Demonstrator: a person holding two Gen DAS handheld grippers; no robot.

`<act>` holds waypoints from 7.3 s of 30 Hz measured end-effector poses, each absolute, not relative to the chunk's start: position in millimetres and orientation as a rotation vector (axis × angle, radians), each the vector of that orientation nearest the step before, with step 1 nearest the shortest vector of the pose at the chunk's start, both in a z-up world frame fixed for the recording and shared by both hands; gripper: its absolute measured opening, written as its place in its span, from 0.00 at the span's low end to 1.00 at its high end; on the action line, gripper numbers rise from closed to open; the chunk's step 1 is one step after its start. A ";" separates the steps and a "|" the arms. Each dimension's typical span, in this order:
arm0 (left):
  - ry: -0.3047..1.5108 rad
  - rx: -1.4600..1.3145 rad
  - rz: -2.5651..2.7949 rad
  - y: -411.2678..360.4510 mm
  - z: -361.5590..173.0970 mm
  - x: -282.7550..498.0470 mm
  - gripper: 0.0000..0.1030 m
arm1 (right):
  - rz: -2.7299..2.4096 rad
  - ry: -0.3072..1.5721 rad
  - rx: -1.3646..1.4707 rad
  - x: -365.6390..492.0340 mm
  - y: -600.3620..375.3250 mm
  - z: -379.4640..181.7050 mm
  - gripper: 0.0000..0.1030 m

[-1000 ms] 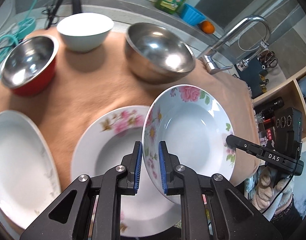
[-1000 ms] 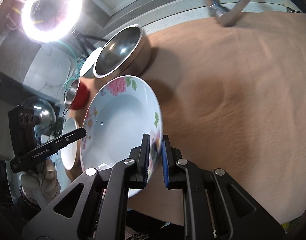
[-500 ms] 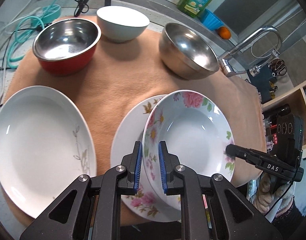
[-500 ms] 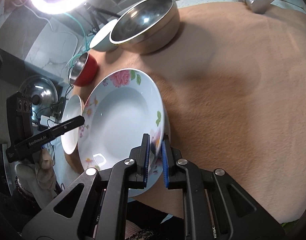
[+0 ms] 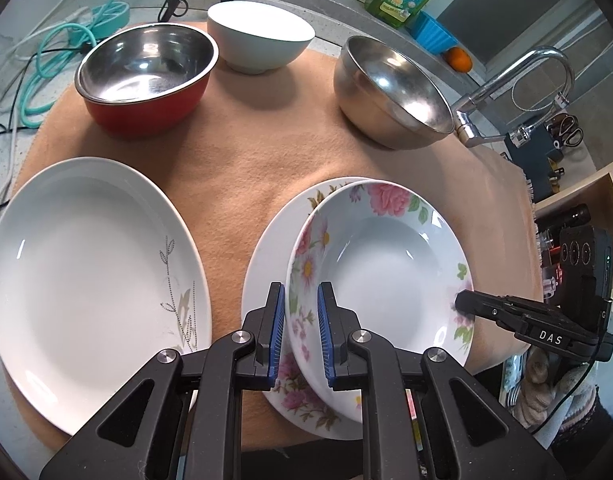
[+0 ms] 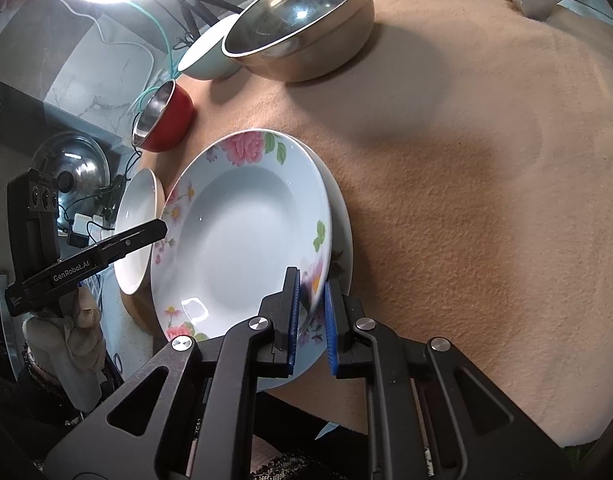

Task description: Organize plates and bowls

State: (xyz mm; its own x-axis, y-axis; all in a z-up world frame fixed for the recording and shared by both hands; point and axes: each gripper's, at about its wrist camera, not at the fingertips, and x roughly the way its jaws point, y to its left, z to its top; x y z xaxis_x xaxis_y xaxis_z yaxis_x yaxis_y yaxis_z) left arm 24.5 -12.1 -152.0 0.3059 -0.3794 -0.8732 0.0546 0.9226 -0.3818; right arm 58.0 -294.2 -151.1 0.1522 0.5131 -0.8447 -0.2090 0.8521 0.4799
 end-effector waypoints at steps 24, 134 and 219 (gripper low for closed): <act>1.247 -0.270 -0.271 -8.5 -155.8 24.6 0.14 | 0.529 1.343 0.080 56.4 -264.8 -147.1 0.16; 1.052 -0.564 0.106 157.8 -123.3 -47.1 0.09 | 0.807 1.315 0.028 90.5 -89.4 -119.2 0.06; 1.200 -0.282 -0.290 -3.4 -141.8 21.1 0.09 | 0.399 1.363 0.186 53.8 -268.3 -130.2 0.07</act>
State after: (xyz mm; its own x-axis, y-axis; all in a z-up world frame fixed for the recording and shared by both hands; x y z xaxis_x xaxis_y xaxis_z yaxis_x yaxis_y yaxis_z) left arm 21.1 -3.4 -141.8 0.3348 -0.3665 -0.8681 0.0705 0.9284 -0.3648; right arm 53.8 -268.3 -130.2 0.1530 0.3822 -0.9113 -0.1692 0.9187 0.3569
